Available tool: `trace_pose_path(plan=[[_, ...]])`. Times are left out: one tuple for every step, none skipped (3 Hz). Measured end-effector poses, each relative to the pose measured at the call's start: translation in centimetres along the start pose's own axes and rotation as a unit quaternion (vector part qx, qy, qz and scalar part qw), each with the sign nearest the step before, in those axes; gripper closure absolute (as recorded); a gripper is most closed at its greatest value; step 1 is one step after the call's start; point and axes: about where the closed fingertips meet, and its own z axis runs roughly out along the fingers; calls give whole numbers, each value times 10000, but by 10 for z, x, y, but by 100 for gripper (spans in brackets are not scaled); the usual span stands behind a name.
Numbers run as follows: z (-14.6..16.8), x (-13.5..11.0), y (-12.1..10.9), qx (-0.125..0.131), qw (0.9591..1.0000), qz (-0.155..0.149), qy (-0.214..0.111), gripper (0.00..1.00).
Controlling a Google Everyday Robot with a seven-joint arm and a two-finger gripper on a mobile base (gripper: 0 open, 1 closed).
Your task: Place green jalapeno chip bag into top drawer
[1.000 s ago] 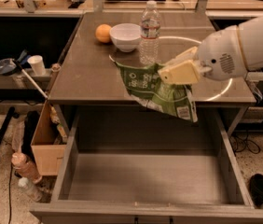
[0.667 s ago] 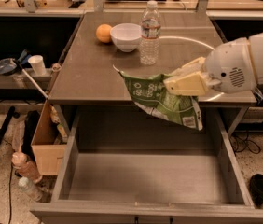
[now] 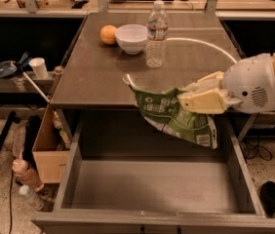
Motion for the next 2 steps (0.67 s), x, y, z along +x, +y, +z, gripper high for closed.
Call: trace_pose_path(plan=[[-3,12,7,53,9999,115,-49,100],[-1,29,9,216,9995,193,-105,100]])
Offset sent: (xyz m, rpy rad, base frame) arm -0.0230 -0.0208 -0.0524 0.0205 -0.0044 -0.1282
